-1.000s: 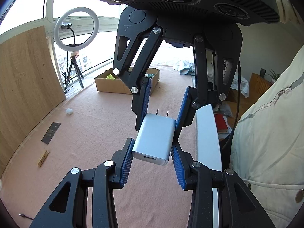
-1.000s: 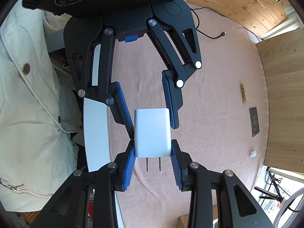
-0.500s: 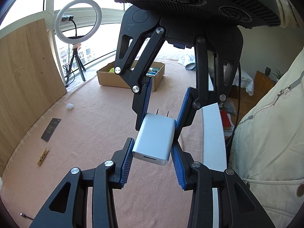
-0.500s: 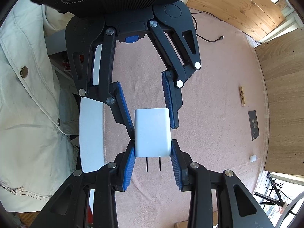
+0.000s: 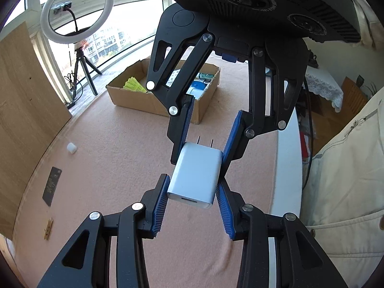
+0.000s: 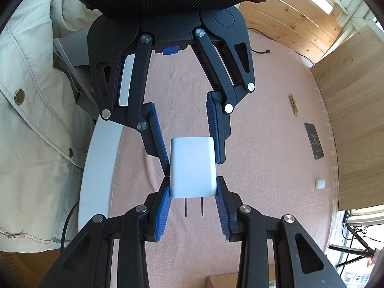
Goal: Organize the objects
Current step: 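Carry the charger held by both grippers toward the box, then lower the charger into the box and open both grippers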
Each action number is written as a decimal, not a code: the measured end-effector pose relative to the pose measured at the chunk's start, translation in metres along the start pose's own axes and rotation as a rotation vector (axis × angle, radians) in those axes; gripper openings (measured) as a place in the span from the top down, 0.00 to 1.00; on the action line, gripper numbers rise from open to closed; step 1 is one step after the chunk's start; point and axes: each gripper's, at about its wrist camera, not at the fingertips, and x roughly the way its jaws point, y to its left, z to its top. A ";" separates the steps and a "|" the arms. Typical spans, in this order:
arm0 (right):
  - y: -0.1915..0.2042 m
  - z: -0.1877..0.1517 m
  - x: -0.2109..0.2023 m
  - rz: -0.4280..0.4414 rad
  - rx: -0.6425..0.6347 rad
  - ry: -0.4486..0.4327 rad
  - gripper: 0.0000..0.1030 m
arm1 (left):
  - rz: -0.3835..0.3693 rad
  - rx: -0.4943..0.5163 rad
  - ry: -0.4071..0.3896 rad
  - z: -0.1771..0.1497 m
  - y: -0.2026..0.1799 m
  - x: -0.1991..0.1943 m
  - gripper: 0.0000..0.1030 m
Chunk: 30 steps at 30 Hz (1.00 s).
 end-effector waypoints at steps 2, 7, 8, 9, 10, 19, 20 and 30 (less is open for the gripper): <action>-0.003 -0.025 -0.011 -0.013 0.013 -0.038 0.69 | 0.000 0.020 0.026 0.027 -0.003 0.013 0.59; -0.011 -0.087 -0.041 -0.052 0.052 -0.097 0.69 | -0.001 0.091 0.075 0.098 -0.011 0.045 0.59; -0.013 -0.099 -0.048 -0.058 0.061 -0.106 0.69 | -0.005 0.103 0.081 0.112 -0.012 0.053 0.59; -0.015 -0.111 -0.053 -0.066 0.067 -0.113 0.69 | -0.010 0.118 0.087 0.127 -0.013 0.062 0.59; -0.017 -0.122 -0.059 -0.073 0.074 -0.116 0.69 | -0.015 0.134 0.093 0.140 -0.014 0.070 0.59; -0.048 -0.213 -0.084 -0.153 0.160 -0.144 0.69 | -0.027 0.200 0.126 0.239 -0.005 0.137 0.56; -0.051 -0.220 -0.085 -0.163 0.171 -0.151 0.69 | -0.014 0.190 0.131 0.245 -0.003 0.143 0.56; -0.059 -0.275 -0.069 -0.212 0.351 -0.113 0.54 | 0.225 0.023 0.163 0.221 -0.003 0.152 0.13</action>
